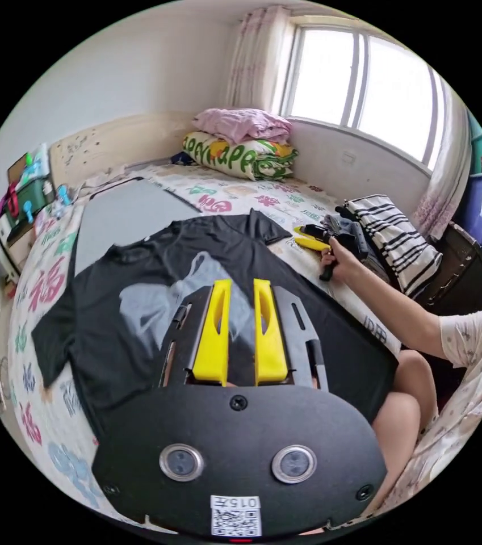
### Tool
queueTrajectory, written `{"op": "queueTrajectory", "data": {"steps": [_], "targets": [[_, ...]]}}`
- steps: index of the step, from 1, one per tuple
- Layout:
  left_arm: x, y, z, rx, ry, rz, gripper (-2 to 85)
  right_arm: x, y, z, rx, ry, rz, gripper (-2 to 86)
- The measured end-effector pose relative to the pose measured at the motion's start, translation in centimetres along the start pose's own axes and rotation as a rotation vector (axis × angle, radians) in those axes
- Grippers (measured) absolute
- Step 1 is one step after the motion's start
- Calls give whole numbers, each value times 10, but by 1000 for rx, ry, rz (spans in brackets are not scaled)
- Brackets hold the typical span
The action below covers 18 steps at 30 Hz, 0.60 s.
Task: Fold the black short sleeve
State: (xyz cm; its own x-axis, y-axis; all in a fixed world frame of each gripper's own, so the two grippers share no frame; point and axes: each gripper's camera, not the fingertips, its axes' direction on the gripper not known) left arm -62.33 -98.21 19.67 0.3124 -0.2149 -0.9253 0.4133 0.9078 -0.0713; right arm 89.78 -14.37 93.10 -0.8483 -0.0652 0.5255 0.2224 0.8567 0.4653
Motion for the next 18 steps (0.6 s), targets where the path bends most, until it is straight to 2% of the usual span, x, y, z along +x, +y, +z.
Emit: {"op": "queueTrajectory", "data": {"steps": [3, 8, 12, 18], "targets": [[9, -96, 75, -13, 20, 37, 75, -18, -23, 13, 21, 58, 3, 39], [35, -242, 207, -76, 163, -35, 82, -41, -35, 8, -2, -74, -49, 10], [72, -334, 313, -137, 60, -42, 89, -62, -35, 3, 40, -44, -57, 6], [110, -397, 418, -215, -81, -42, 92, -79, -34, 9, 36, -79, -59, 4]]}}
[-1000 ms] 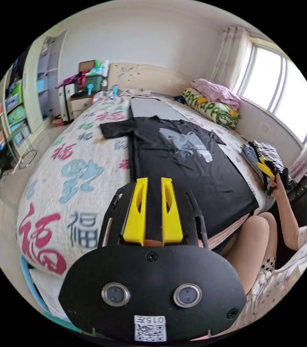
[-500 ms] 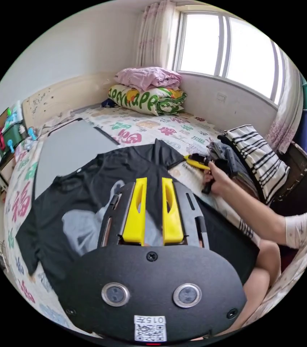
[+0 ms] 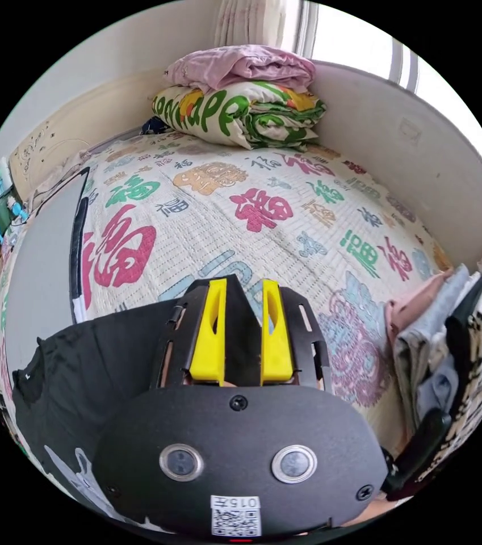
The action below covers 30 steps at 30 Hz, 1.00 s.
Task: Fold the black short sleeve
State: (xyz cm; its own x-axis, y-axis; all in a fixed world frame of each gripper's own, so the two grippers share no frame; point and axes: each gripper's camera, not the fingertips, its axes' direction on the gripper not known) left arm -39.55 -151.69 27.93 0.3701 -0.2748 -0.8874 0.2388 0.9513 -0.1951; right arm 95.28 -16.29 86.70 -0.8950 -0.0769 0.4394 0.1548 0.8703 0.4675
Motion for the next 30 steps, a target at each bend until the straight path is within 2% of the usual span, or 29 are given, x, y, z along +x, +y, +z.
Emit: {"op": "queueTrajectory", "data": {"steps": [3, 9, 12, 15, 18, 21, 23, 27, 28, 30], "targets": [[6, -22, 26, -60, -73, -24, 85, -5, 6, 6, -6, -5, -1, 4], [6, -33, 22, -43, -81, -63, 18, -8, 31, 18, -9, -13, -13, 4], [-14, -25, -13, 78, -59, -97, 7, -16, 51, 25, -8, 17, -71, 4], [-48, -12, -61, 167, -13, -137, 4, -38, 76, 29, 5, 62, -226, 4], [-82, 21, -116, 217, 24, -123, 3, -54, 105, 29, 13, -18, -381, 5], [-124, 76, -164, 251, 0, -145, 4, -72, 135, 44, -113, -114, -565, 7], [-150, 116, -183, 252, -13, -177, 6, -84, 166, 64, -273, -171, -726, 10], [-196, 204, -188, 208, -25, -246, 16, -85, 213, 98, -513, -295, -866, 26], [-206, 223, -182, 183, -28, -278, 26, -82, 227, 107, -578, -322, -900, 55], [-215, 246, -177, 162, -73, -327, 47, -74, 238, 112, -619, -345, -924, 80]]}}
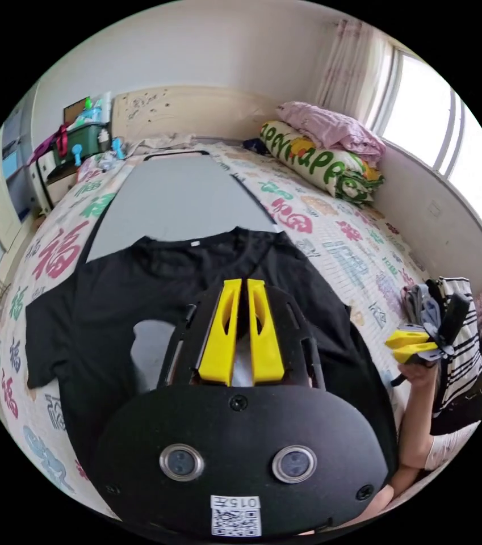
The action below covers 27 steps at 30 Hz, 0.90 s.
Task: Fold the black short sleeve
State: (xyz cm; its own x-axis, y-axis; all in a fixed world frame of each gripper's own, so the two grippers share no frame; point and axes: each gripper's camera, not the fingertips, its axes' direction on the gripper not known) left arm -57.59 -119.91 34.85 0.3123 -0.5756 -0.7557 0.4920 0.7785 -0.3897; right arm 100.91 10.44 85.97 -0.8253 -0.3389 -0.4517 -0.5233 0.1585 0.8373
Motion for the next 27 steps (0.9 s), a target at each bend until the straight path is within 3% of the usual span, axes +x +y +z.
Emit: {"op": "queueTrajectory", "data": {"steps": [3, 4, 7, 11, 19, 27], "targets": [[-6, 21, -9, 37, -36, -3, 66, 9, 21, -3, 62, 34, -15, 88], [1, 26, -11, 43, -11, 31, 67, 16, 27, 0, 69, 135, 27, 89], [32, 31, -8, 35, 62, 140, 65, 30, 37, 35, -7, 349, 67, 101], [108, 45, 29, -70, 207, 368, 62, 55, 37, 91, -168, 439, 88, 99], [163, 80, 88, -176, 218, 471, 61, 122, 39, 138, -267, 448, 136, 51], [187, 135, 120, -194, 178, 504, 62, 178, 43, 131, -215, 456, 122, 54]]}}
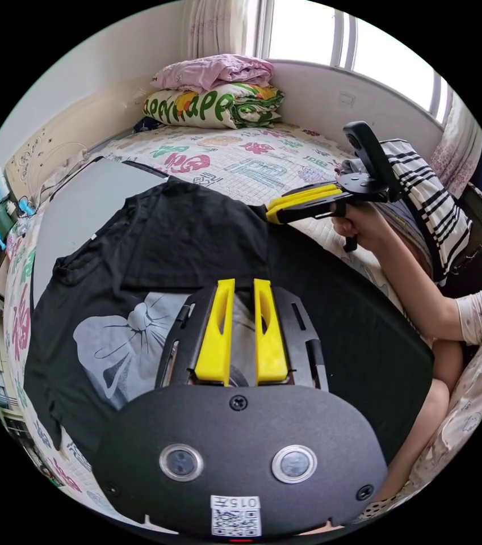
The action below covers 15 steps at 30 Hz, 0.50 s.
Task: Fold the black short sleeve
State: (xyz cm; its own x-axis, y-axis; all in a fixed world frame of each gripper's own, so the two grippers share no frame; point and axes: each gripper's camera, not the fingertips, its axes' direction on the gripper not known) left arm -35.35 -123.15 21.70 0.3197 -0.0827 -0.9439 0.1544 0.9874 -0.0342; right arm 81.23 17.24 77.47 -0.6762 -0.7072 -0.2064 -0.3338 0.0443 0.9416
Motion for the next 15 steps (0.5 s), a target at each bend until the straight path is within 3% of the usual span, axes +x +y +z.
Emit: {"op": "queueTrajectory", "data": {"steps": [15], "targets": [[61, 103, 94, 2, 12, 0, 63, 179, -12, 3, -22, 1, 141, 21]]}}
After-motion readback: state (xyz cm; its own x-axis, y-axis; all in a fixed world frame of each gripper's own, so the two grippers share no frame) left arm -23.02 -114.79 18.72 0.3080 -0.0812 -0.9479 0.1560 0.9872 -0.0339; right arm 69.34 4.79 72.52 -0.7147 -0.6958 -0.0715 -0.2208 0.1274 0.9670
